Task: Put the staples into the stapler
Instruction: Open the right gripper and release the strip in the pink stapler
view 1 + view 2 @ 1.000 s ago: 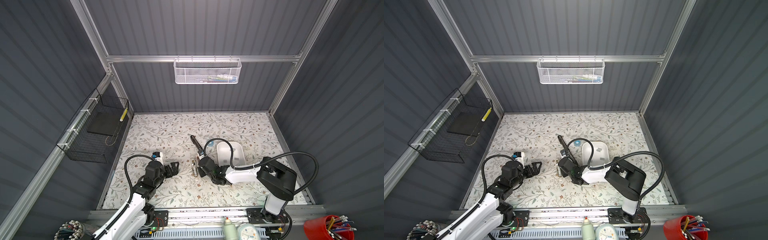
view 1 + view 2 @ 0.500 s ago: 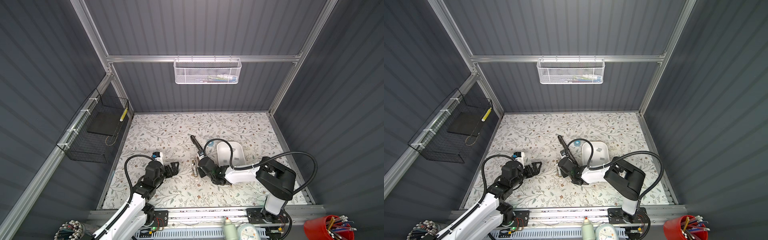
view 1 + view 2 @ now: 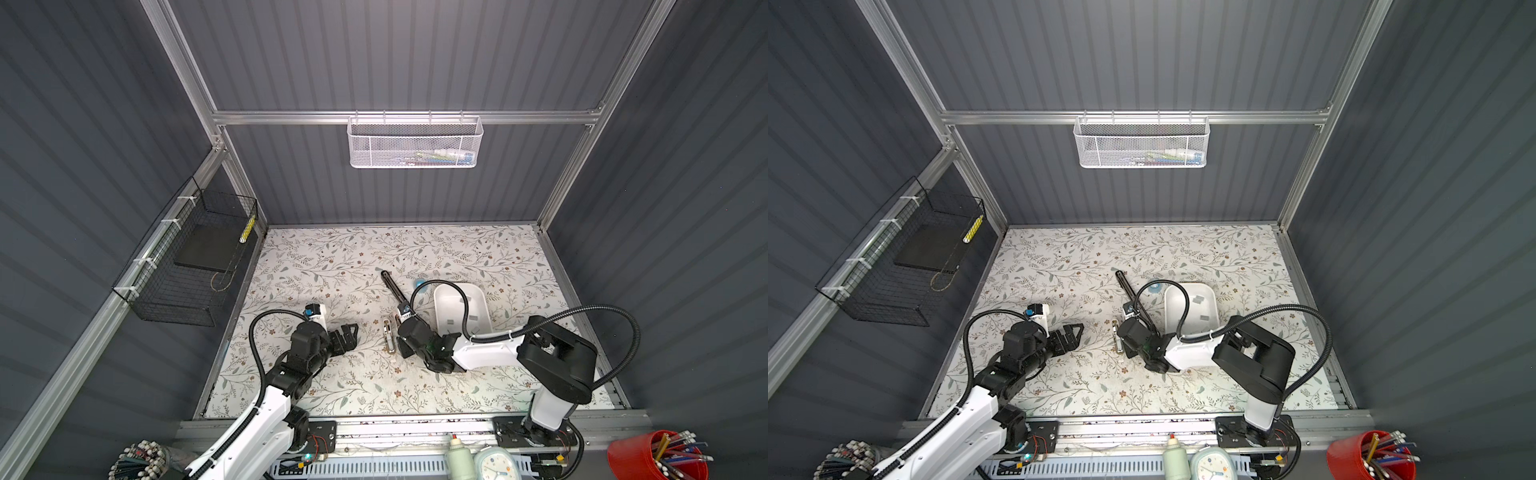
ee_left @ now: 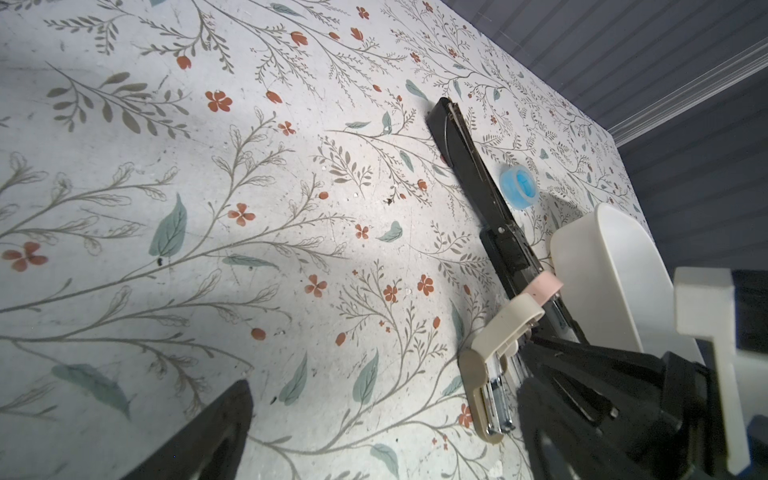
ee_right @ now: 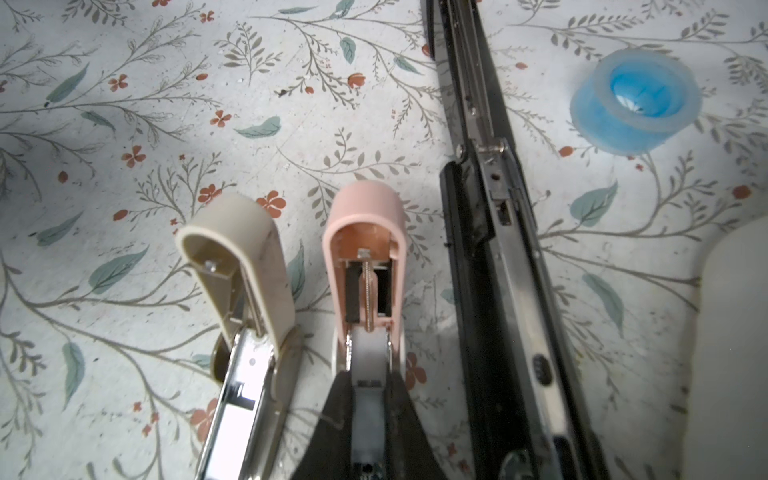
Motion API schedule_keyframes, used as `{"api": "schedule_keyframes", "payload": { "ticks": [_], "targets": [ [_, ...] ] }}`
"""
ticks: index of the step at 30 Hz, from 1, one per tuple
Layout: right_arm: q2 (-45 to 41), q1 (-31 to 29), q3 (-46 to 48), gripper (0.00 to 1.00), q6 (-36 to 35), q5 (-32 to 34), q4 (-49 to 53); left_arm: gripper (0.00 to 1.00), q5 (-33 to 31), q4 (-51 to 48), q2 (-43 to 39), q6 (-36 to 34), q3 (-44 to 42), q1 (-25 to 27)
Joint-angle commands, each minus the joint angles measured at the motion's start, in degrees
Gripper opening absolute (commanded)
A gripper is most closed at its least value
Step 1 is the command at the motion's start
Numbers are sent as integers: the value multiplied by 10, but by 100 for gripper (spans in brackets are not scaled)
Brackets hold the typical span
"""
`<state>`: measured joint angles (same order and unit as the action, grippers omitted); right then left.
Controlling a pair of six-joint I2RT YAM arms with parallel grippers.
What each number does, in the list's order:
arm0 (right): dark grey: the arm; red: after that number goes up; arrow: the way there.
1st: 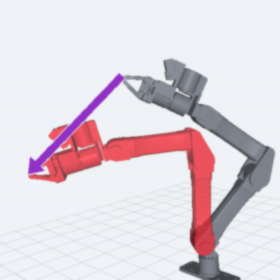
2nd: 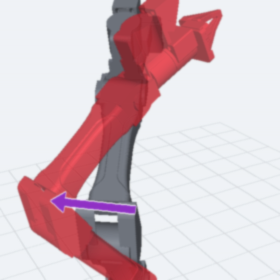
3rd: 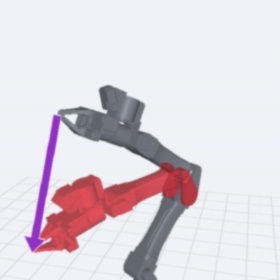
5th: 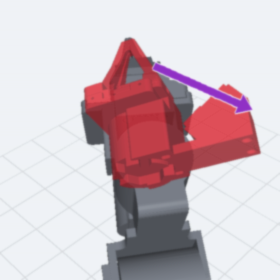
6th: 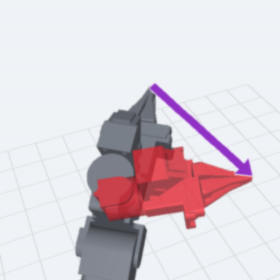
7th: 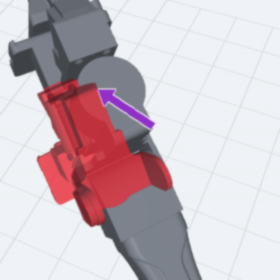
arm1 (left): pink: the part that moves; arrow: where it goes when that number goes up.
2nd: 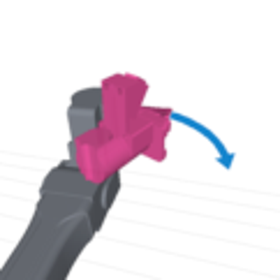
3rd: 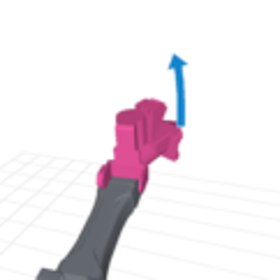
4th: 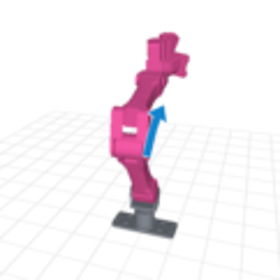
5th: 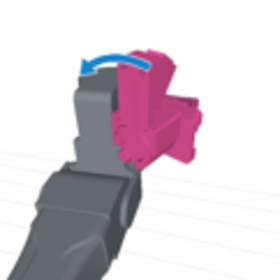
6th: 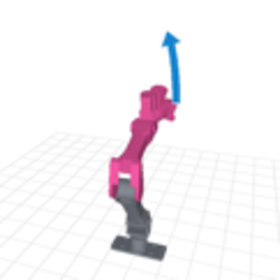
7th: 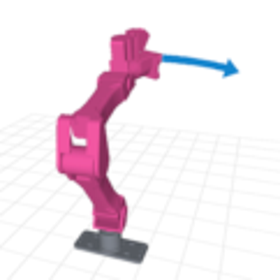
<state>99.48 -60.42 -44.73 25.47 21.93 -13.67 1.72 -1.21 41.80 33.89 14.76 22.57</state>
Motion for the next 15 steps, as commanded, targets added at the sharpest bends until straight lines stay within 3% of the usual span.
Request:
{"api": "schedule_keyframes", "payload": {
  "ticks": [1,15],
  "targets": [
    [-9,-5,22,17,24,4,32,100,9,4,0,-6,-4,2],
    [-55,-9,12,42,25,24,54,100,10,-1,-5,-4,-4,2]
  ]
}}
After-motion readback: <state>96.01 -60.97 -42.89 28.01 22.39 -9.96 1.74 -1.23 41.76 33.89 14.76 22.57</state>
